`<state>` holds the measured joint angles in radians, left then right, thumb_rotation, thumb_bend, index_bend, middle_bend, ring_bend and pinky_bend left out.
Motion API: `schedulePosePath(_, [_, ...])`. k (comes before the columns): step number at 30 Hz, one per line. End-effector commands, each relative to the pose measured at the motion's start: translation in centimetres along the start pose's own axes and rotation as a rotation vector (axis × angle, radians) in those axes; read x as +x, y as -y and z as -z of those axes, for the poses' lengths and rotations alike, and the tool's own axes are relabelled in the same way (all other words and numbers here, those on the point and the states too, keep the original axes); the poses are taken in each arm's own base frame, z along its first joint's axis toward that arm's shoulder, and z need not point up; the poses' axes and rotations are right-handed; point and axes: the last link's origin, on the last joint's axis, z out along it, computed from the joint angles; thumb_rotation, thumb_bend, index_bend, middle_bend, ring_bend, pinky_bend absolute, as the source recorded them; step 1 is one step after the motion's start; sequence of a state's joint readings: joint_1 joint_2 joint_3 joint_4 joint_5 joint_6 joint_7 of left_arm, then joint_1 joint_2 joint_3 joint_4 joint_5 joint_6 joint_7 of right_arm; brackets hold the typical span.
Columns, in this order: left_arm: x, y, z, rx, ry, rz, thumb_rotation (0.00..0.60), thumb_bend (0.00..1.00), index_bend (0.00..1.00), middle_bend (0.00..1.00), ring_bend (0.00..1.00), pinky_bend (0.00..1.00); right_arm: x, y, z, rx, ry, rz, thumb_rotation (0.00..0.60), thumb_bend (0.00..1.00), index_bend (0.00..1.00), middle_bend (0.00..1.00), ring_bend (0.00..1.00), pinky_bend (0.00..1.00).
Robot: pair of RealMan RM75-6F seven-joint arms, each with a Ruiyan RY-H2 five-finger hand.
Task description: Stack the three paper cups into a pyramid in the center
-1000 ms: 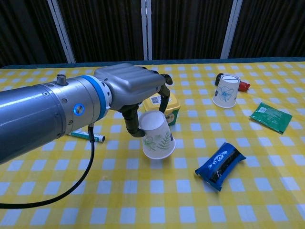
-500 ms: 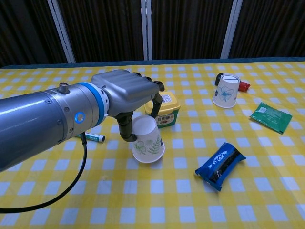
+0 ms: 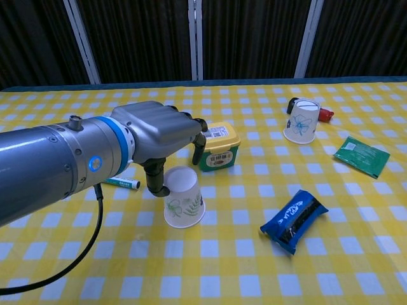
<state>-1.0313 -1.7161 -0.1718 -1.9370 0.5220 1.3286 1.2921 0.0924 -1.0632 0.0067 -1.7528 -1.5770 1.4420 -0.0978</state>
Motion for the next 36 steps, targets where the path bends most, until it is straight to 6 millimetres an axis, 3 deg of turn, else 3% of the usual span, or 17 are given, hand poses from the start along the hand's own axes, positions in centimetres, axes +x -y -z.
schedulePosePath(1, [-0.1, 0.1, 0.2, 0.006, 0.017, -0.013, 0.600, 0.26, 0.20, 0.00, 0.00, 0.00, 0.0, 0.0, 0.0, -0.001, 0.000, 0.001, 0.600, 0.12, 0.04, 0.00, 0.00, 0.00])
schedulePosePath(5, [0.1, 0.4, 0.6, 0.013, 0.019, -0.009, 0.600, 0.25, 0.02, 0.00, 0.00, 0.00, -0.1, 0.0, 0.0, -0.002, 0.001, 0.004, 0.600, 0.12, 0.04, 0.00, 0.00, 0.00])
schedulePosePath(11, [0.7, 1.5, 1.7, 0.024, -0.026, 0.056, 0.600, 0.25, 0.00, 0.00, 0.00, 0.00, -0.1, 0.0, 0.0, -0.006, 0.001, 0.010, 0.600, 0.12, 0.04, 0.00, 0.00, 0.00])
schedulePosePath(14, [0.6, 3.2, 3.1, 0.055, -0.069, 0.093, 0.600, 0.25, 0.00, 0.00, 0.00, 0.00, -0.2, -0.1, 0.0, -0.010, 0.002, 0.013, 0.600, 0.12, 0.04, 0.00, 0.00, 0.00])
schedulePosePath(18, [-0.4, 5.7, 5.8, 0.111, -0.155, 0.096, 0.600, 0.24, 0.00, 0.00, 0.00, 0.00, -0.3, -0.1, 0.0, -0.010, 0.007, 0.020, 0.600, 0.12, 0.04, 0.00, 0.00, 0.00])
schedulePosePath(28, [-5.4, 12.9, 13.8, 0.247, -0.282, 0.184, 0.600, 0.24, 0.00, 0.00, 0.00, 0.00, -1.1, -0.3, 0.0, -0.018, 0.093, 0.089, 0.600, 0.12, 0.09, 0.00, 0.00, 0.00])
schedulePosePath(36, [-6.5, 16.4, 18.2, 0.299, -0.387, 0.177, 0.600, 0.24, 0.00, 0.00, 0.00, 0.00, -1.6, -1.2, -1.1, -0.099, 0.215, 0.118, 0.600, 0.12, 0.09, 0.00, 0.00, 0.00])
